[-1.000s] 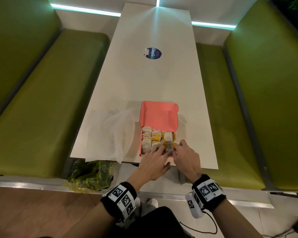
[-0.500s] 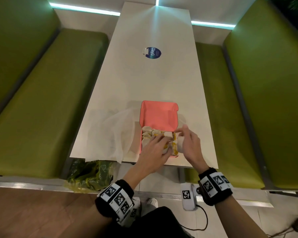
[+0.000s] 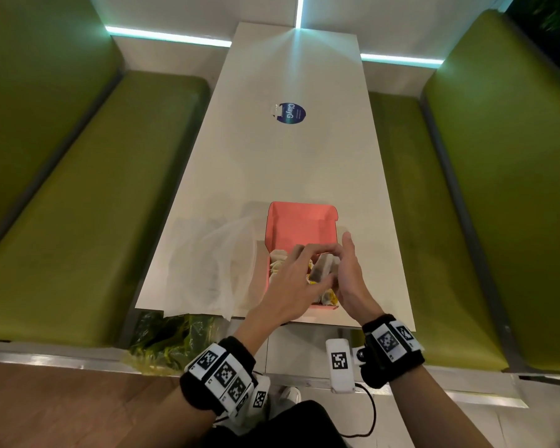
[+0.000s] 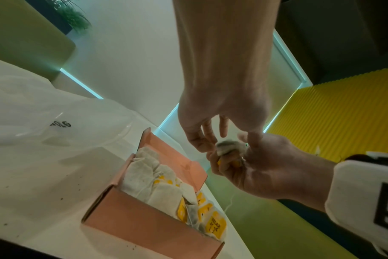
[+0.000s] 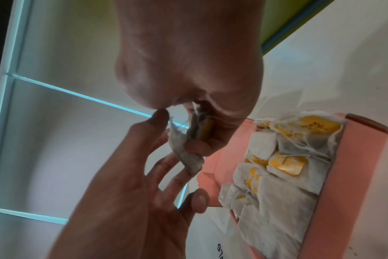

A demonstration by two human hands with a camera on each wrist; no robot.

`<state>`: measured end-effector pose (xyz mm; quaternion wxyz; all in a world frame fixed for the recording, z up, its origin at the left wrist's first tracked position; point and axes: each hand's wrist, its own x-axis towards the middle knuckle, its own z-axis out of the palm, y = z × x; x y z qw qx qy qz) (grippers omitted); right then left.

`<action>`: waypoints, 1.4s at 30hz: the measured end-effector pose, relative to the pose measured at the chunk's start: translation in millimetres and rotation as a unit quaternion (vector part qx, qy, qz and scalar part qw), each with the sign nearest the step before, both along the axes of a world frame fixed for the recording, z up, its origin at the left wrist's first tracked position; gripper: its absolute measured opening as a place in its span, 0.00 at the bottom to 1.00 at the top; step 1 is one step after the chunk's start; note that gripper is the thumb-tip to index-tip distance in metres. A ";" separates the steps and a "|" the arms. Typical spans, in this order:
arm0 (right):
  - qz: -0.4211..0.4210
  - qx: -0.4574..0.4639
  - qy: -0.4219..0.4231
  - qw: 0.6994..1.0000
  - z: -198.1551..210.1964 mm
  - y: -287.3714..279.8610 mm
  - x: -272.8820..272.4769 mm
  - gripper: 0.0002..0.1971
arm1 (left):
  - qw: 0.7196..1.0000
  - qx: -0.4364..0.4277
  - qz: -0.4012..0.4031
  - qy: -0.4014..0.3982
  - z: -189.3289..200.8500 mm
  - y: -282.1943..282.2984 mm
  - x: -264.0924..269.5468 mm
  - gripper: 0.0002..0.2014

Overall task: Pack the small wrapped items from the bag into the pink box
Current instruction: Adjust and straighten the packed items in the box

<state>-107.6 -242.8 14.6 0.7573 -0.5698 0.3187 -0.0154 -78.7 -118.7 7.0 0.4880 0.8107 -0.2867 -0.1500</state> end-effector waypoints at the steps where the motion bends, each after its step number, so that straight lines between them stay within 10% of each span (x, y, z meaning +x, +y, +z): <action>1: -0.004 0.000 0.003 1.000 0.0 1.0 0.6 0.32 | 1.000 0.002 0.003 -0.003 -1.9 -0.6 -0.8 0.23; 8: -0.021 -0.036 0.022 0.999 -9.1 -1.9 4.7 0.19 | 0.986 -0.098 0.108 0.075 -11.4 -2.5 3.3 0.07; 16: -0.044 -0.136 -0.007 0.990 -13.7 -15.8 -0.9 0.10 | 0.945 -0.194 0.172 0.198 -11.7 11.3 14.8 0.12; 25: 0.089 -0.127 -0.044 0.987 7.9 10.7 -8.5 0.07 | 0.921 -0.249 0.180 0.237 0.5 12.7 14.5 0.06; 32: 0.050 -0.125 -0.056 0.989 8.9 14.6 -8.9 0.05 | 0.936 -0.223 0.195 0.189 -4.8 16.4 11.2 0.04; 42: 0.048 -0.103 -0.065 0.991 8.1 12.3 -12.4 0.01 | 0.987 -0.068 0.097 -0.108 -13.4 32.7 6.8 0.10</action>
